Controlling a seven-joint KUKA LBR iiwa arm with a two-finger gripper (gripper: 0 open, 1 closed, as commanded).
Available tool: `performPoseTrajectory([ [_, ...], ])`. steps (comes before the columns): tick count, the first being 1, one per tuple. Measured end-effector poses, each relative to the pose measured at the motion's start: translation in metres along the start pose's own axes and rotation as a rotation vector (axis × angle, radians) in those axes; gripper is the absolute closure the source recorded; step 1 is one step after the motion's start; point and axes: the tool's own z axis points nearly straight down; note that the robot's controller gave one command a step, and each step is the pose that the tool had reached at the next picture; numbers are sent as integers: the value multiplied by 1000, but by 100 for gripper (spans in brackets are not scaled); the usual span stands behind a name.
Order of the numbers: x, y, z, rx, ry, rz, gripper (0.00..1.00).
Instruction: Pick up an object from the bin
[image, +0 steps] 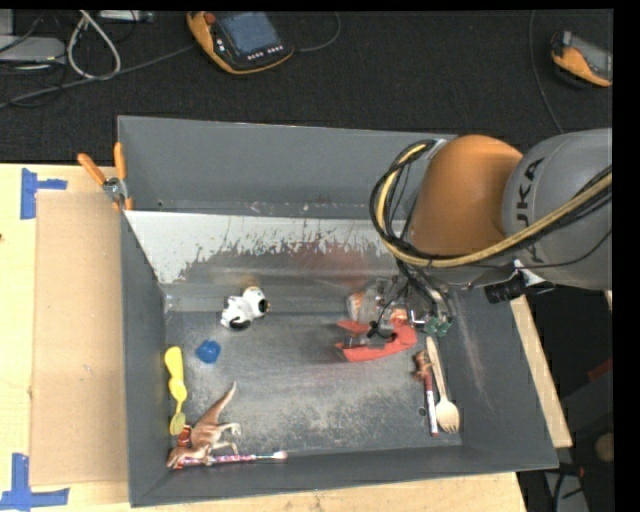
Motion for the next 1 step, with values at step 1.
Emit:
performPoseTrajectory([
  [1, 0, -2, -30, -1, -7, -1, 100],
])
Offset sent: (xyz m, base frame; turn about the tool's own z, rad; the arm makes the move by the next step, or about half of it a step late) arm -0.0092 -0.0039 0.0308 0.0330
